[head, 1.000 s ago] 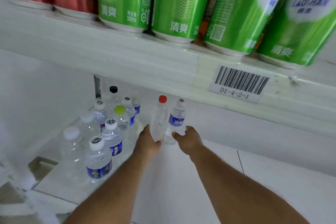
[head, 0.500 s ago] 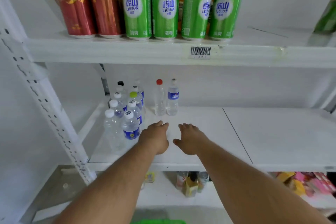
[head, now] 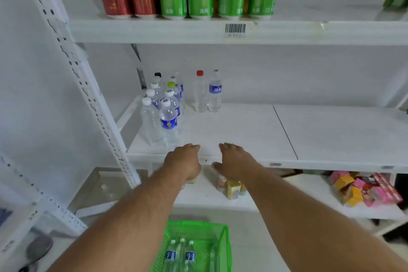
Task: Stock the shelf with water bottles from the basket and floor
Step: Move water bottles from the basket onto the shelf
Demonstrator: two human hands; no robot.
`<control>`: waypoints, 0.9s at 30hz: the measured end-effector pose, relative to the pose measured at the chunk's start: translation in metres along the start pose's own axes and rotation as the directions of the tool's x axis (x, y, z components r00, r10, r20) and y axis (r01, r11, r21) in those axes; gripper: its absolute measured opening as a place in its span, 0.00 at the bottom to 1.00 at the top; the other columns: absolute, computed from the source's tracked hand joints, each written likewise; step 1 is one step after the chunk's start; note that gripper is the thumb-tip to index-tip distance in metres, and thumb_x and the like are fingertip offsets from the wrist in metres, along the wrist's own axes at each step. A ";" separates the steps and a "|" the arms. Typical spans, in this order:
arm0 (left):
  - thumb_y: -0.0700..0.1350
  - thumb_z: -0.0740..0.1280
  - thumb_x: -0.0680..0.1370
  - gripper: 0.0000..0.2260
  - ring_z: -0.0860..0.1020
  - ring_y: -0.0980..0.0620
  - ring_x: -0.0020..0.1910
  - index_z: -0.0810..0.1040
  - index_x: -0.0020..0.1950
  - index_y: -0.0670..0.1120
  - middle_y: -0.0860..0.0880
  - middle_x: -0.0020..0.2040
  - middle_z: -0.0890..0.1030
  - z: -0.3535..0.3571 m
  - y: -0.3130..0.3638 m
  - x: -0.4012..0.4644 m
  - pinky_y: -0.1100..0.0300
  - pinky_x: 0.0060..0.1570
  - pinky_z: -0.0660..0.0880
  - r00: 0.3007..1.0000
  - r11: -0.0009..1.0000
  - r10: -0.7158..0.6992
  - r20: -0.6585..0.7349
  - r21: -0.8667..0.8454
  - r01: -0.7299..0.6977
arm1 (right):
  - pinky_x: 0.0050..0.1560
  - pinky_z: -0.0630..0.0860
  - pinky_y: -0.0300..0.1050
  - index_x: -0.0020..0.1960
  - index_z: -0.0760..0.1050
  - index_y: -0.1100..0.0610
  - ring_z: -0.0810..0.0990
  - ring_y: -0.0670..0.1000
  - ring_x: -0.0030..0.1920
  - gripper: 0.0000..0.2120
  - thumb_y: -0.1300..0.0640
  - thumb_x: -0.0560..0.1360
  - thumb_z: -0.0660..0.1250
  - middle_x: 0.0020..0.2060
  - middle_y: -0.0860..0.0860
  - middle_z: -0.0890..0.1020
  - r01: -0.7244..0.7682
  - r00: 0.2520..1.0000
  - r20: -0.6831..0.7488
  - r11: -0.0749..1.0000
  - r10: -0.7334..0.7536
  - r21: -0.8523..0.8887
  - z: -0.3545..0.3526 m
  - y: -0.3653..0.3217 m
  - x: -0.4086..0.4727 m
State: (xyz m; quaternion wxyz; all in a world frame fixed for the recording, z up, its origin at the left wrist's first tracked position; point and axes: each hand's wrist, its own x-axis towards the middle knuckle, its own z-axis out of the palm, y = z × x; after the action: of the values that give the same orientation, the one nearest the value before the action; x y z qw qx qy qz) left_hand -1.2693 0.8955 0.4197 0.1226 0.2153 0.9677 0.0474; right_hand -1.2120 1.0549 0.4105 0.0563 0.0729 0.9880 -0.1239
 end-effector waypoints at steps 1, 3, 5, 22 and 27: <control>0.49 0.62 0.76 0.31 0.65 0.47 0.73 0.58 0.78 0.54 0.53 0.78 0.60 0.009 -0.001 -0.008 0.50 0.70 0.66 1.000 1.000 -0.008 0.025 -0.003 0.008 | 0.68 0.69 0.54 0.72 0.65 0.58 0.68 0.58 0.70 0.30 0.41 0.78 0.62 0.69 0.55 0.71 0.001 1.000 0.020 1.000 -0.001 0.012 0.007 0.002 -0.010; 0.49 0.63 0.74 0.29 0.69 0.45 0.70 0.63 0.76 0.55 0.52 0.76 0.65 0.027 -0.002 -0.025 0.49 0.67 0.69 0.998 0.999 -0.027 0.064 -0.028 0.029 | 0.69 0.68 0.55 0.74 0.63 0.58 0.67 0.59 0.71 0.32 0.40 0.78 0.62 0.71 0.55 0.70 -0.002 0.997 0.074 1.000 0.000 0.027 0.024 0.007 -0.027; 0.49 0.64 0.72 0.26 0.73 0.44 0.66 0.67 0.71 0.56 0.50 0.72 0.71 0.048 -0.004 -0.042 0.49 0.62 0.73 0.994 0.997 -0.048 0.100 -0.047 0.053 | 0.68 0.69 0.54 0.75 0.63 0.58 0.68 0.60 0.71 0.33 0.40 0.77 0.62 0.72 0.56 0.70 -0.015 0.994 0.113 0.999 0.010 0.041 0.043 0.012 -0.043; 0.50 0.65 0.75 0.32 0.67 0.47 0.73 0.58 0.78 0.55 0.53 0.78 0.62 0.184 -0.103 -0.077 0.51 0.69 0.68 0.888 0.988 -0.059 0.456 -0.100 0.117 | 0.73 0.65 0.55 0.79 0.55 0.60 0.65 0.61 0.73 0.36 0.40 0.80 0.60 0.76 0.59 0.64 -0.212 0.881 0.440 0.977 0.175 0.035 0.184 -0.021 -0.079; 0.50 0.63 0.77 0.32 0.63 0.46 0.75 0.55 0.79 0.53 0.50 0.79 0.58 0.226 -0.153 -0.053 0.54 0.72 0.64 0.842 0.980 -0.029 0.539 -0.152 0.131 | 0.73 0.65 0.52 0.79 0.55 0.59 0.66 0.60 0.73 0.36 0.39 0.80 0.60 0.76 0.58 0.65 -0.318 0.823 0.503 0.948 0.265 0.020 0.235 -0.045 -0.065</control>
State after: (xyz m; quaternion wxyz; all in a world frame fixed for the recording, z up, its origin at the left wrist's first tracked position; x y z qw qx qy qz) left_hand -1.2263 0.7437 0.1915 0.4079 0.1670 0.8950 0.0690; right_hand -1.1338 0.9443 0.2032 0.3211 0.1919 0.9099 -0.1791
